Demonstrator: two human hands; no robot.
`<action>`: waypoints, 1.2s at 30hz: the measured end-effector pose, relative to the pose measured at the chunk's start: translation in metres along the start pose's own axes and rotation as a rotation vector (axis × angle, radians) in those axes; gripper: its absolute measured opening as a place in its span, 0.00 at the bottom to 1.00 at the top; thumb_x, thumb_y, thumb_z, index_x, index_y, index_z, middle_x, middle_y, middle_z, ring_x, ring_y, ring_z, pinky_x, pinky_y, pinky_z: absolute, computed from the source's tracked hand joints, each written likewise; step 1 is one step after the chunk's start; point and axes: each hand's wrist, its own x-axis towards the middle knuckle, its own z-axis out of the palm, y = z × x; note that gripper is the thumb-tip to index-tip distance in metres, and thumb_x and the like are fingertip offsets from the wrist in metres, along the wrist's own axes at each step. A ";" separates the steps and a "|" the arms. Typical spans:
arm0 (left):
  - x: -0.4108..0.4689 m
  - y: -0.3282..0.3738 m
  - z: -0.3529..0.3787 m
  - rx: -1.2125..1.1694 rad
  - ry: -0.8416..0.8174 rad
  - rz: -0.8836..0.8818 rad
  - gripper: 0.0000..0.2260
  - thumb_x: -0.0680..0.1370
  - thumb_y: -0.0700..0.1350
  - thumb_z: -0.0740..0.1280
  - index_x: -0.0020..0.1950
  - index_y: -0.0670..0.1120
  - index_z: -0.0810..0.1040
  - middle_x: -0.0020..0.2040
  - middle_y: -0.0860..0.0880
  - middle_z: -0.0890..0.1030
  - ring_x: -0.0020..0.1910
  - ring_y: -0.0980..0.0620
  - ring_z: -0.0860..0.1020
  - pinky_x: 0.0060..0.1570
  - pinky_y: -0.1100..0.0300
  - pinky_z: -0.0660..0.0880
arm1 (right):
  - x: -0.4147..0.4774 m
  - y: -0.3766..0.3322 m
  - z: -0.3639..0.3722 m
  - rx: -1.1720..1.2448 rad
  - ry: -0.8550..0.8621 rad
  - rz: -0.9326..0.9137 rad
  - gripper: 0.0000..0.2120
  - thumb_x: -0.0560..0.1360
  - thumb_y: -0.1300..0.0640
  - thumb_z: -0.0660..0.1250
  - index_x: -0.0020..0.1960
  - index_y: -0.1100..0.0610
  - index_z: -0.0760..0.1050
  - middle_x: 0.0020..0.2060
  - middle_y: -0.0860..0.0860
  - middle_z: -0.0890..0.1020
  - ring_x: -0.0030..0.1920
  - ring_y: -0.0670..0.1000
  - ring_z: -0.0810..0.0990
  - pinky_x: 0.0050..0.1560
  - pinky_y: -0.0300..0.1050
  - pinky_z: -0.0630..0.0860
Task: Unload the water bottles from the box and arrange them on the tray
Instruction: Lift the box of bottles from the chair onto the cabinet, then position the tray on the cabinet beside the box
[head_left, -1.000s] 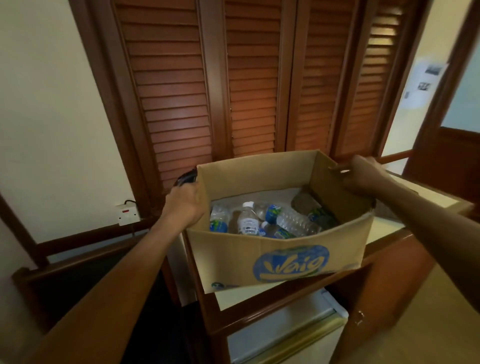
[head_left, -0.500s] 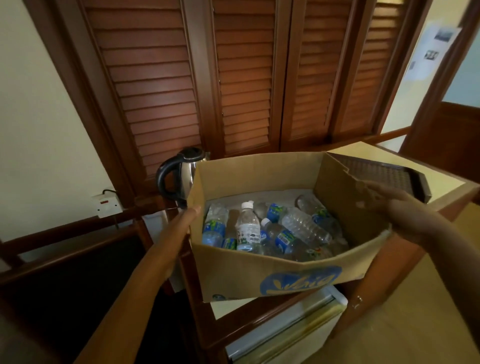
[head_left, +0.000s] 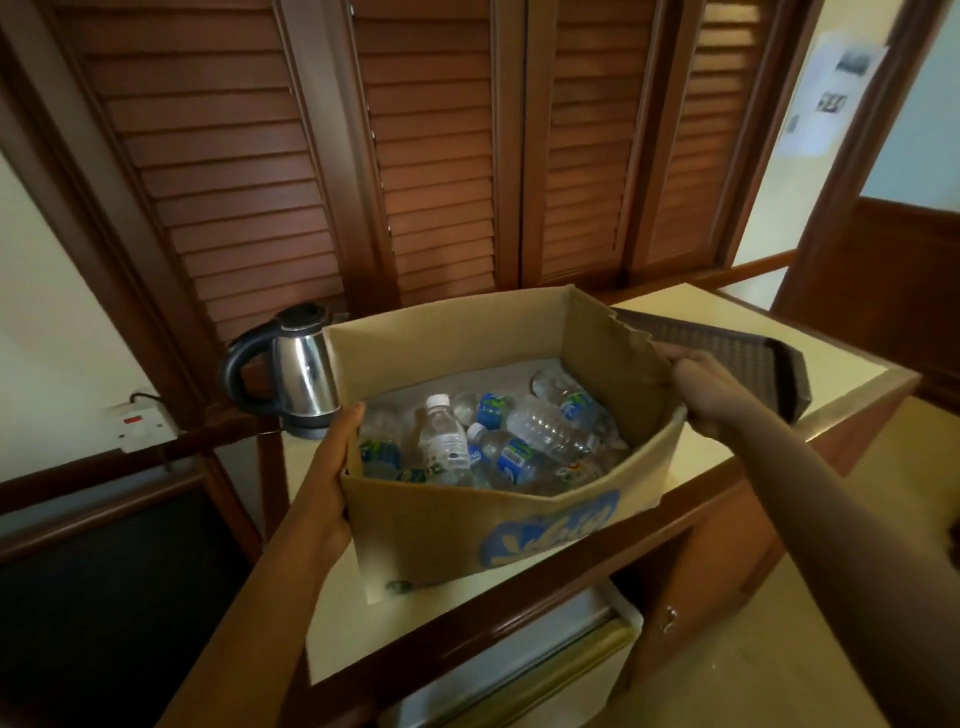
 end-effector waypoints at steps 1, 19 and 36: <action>0.001 -0.004 0.009 -0.007 0.019 0.026 0.16 0.83 0.58 0.60 0.55 0.48 0.80 0.49 0.46 0.85 0.37 0.52 0.87 0.36 0.56 0.83 | 0.012 0.003 -0.006 -0.002 -0.030 -0.010 0.17 0.84 0.65 0.54 0.61 0.50 0.78 0.54 0.59 0.83 0.55 0.58 0.83 0.46 0.47 0.85; -0.014 -0.023 0.072 0.362 0.636 0.435 0.12 0.83 0.53 0.61 0.61 0.55 0.80 0.59 0.51 0.81 0.61 0.48 0.79 0.64 0.46 0.74 | 0.123 0.065 -0.057 0.129 -0.270 -0.048 0.28 0.79 0.31 0.57 0.64 0.50 0.81 0.56 0.53 0.86 0.57 0.55 0.84 0.59 0.56 0.78; -0.011 -0.086 0.325 1.105 -0.233 0.979 0.12 0.80 0.45 0.66 0.64 0.50 0.78 0.61 0.53 0.77 0.63 0.59 0.71 0.61 0.70 0.65 | 0.161 0.201 -0.141 -1.010 -0.009 -0.330 0.20 0.82 0.56 0.62 0.74 0.45 0.73 0.71 0.48 0.75 0.67 0.53 0.71 0.63 0.53 0.73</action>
